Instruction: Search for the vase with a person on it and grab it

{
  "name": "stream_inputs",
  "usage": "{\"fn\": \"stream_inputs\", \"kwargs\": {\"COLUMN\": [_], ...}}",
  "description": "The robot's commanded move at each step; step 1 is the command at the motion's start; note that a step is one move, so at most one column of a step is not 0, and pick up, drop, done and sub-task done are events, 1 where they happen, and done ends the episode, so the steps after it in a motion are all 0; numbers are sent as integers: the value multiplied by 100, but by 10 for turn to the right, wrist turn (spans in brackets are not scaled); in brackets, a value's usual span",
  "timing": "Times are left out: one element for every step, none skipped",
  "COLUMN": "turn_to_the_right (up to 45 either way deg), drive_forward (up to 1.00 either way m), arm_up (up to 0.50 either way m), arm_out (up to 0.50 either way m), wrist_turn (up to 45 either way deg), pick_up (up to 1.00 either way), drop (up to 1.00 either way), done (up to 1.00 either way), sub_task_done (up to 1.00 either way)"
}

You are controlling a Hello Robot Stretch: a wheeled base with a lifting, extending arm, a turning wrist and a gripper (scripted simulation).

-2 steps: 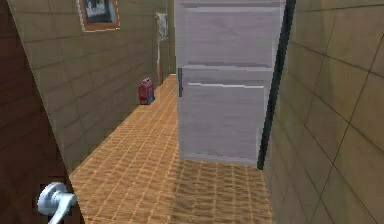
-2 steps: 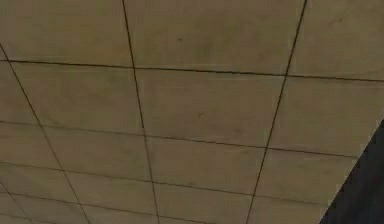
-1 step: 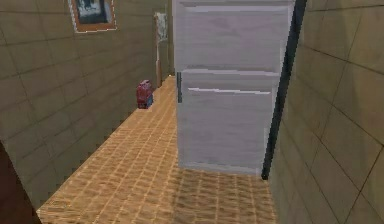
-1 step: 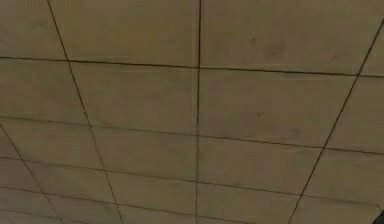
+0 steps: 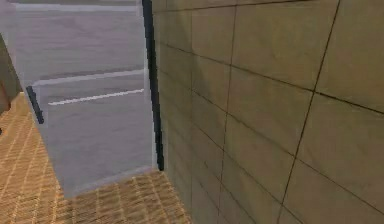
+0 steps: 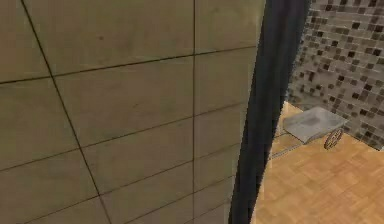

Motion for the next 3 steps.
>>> {"fn": "stream_inputs", "kwargs": {"turn_to_the_right": [0, -450, -150], "drive_forward": [35, 0, 0], "arm_up": [0, 0, 0], "arm_out": [0, 0, 0], "wrist_turn": [0, 0, 0], "pick_up": [0, 0, 0], "drop": [0, 0, 0], "done": [0, 0, 0], "sub_task_done": [0, 0, 0]}}
